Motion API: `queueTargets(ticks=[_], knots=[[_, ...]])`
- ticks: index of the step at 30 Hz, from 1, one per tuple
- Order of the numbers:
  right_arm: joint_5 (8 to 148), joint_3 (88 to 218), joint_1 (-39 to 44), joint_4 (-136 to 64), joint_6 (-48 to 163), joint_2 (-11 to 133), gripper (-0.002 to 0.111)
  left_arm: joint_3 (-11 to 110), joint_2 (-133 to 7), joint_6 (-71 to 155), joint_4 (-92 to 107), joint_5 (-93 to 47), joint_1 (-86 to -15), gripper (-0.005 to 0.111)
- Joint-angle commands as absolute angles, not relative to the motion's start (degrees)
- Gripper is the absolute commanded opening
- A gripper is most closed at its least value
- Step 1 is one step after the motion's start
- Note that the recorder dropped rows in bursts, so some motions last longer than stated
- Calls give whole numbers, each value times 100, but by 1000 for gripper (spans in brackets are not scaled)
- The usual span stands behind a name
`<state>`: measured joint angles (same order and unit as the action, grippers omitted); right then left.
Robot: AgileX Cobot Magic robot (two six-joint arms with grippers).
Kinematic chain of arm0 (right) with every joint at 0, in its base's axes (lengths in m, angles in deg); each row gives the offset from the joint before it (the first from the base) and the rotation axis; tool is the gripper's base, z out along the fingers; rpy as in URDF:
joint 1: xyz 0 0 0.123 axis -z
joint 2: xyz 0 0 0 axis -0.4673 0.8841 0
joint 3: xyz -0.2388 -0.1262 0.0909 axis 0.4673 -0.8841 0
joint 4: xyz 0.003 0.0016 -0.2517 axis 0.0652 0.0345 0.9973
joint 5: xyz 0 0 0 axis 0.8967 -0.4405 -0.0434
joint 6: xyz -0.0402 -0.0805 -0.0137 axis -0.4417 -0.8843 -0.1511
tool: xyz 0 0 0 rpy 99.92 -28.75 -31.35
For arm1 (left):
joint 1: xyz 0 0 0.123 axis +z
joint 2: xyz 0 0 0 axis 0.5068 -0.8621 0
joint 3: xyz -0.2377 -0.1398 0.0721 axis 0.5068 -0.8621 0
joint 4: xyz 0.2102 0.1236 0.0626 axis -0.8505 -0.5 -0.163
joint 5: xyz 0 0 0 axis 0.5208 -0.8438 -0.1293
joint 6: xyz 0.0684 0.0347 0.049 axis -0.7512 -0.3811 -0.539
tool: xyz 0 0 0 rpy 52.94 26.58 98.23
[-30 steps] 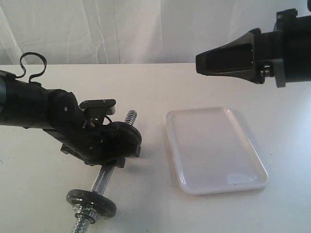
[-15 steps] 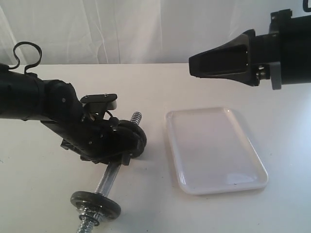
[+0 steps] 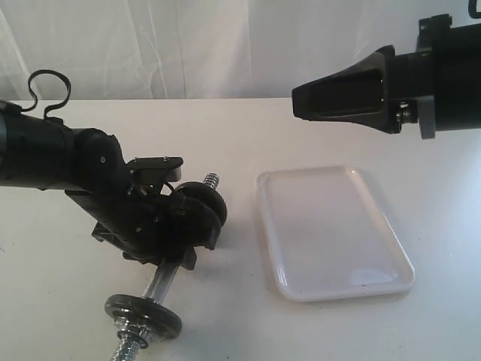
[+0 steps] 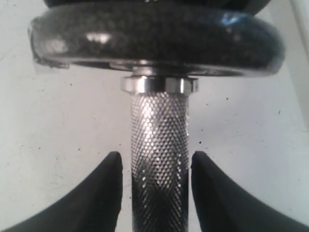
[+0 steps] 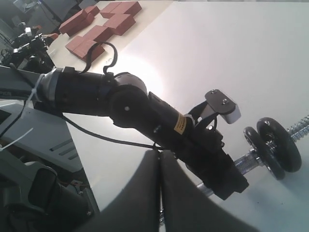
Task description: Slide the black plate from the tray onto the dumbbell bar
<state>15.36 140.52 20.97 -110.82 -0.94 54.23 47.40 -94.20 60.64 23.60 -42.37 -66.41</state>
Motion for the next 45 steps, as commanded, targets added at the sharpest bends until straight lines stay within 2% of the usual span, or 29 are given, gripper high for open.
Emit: queueTargets(ticks=[1,4,6,13,14,31,45], knots=[[1484,14016,2092,-11212,-118,5374,0,4740,-9603,6167,2379,-4293,-6650,49],[1484,14016,2092,-11212,-118,5374,0,4740,-9614,6259,2379,-4187,-6650,48],[1484,14016,2092,-11212,-118,5374,0,4740,-9614,6287,2379,-4131,-6650,43],[1484,14016,2092,-11212,-118,5374,0,4740,-9614,6487,2402,-4218,-6650,2],[1484,14016,2092,-11212,-118,5374,0,4740,-9614,6487,2402,-4247,-6650,0],[1484,14016,2092,-11212,-118,5374,0,5153,-9180,6455,3300,-4038,-6650,0],[1484,14016,2092,-11190,-118,5374,0,5165,-9192,6498,3986,-2732,-6661,0]])
